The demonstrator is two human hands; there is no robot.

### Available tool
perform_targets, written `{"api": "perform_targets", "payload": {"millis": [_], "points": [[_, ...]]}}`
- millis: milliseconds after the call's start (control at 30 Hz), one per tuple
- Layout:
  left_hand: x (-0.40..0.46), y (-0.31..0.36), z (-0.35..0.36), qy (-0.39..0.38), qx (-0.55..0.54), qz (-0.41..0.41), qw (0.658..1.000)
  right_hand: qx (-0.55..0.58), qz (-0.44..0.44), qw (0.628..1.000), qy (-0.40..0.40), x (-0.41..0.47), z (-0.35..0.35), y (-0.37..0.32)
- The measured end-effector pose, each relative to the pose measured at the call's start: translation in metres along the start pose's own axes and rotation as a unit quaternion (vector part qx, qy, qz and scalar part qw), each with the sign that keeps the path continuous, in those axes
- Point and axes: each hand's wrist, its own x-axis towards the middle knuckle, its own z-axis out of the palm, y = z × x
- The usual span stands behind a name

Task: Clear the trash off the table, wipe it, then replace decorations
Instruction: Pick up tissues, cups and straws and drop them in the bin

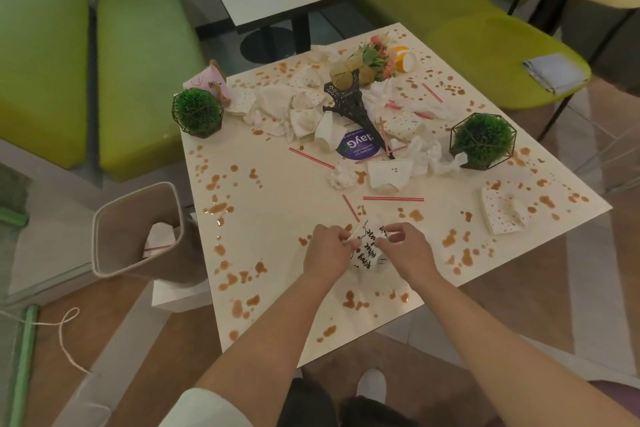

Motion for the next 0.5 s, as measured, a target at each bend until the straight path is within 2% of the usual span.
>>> {"api": "perform_targets", "payload": {"millis": [200, 500], "points": [[0.003, -0.02, -0.03, 0.106, -0.095, -0.034, 0.989, 0.052, -0.021, 0.998, -0.04, -0.006, 0.029, -0.034], [0.008, -0.078, -0.105, 0.165, -0.257, -0.113, 0.946, 0.064, -0.063, 0.991, -0.102, -0.013, 0.114, -0.095]]}}
